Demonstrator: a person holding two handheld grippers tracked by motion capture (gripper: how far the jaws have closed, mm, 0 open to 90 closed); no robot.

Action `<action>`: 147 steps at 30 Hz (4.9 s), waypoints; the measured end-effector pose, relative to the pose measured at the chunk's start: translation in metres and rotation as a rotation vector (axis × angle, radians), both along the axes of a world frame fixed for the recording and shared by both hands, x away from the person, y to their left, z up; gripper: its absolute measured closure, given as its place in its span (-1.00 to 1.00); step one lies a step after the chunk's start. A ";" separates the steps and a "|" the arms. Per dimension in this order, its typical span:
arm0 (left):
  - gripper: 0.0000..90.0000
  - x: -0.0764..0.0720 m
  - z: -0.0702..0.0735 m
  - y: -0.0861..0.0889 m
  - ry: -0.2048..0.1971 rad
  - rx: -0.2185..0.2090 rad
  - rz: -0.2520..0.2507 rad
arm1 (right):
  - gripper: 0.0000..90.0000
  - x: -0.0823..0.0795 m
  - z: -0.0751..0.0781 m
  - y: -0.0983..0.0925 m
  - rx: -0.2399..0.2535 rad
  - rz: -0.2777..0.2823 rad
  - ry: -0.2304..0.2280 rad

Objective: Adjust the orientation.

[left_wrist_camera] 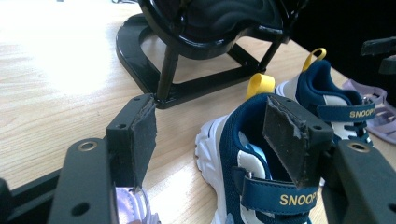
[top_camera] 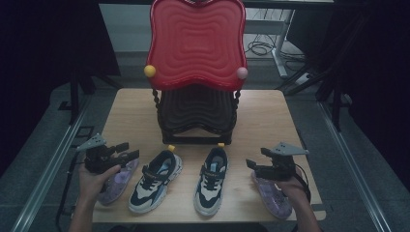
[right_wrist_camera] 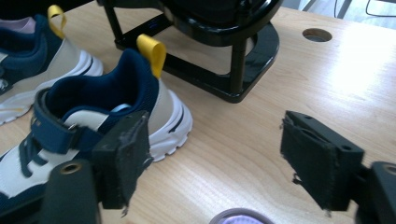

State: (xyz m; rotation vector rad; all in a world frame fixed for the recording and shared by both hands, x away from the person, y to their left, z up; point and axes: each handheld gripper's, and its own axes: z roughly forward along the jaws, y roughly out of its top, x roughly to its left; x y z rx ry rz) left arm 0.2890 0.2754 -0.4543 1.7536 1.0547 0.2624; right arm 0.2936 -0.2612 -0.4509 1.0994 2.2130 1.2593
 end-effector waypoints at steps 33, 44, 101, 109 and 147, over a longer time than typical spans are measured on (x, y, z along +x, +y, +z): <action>0.29 -0.026 0.017 -0.038 -0.003 0.152 -0.046 | -0.23 -0.011 -0.003 -0.013 0.150 0.041 0.035; 0.75 -0.040 0.002 -0.019 0.050 0.152 0.018 | -0.24 -0.008 -0.010 -0.010 0.100 0.063 0.063; 0.99 -0.089 -0.072 0.014 0.284 0.227 0.092 | -0.27 -0.014 -0.020 -0.002 0.060 0.093 0.048; 1.00 -0.091 -0.077 0.012 0.294 0.239 0.105 | -0.27 -0.014 -0.023 -0.002 0.055 0.090 0.055; 1.00 -0.085 -0.073 0.024 0.332 0.313 0.137 | -0.27 -0.014 -0.024 -0.006 0.059 0.076 0.058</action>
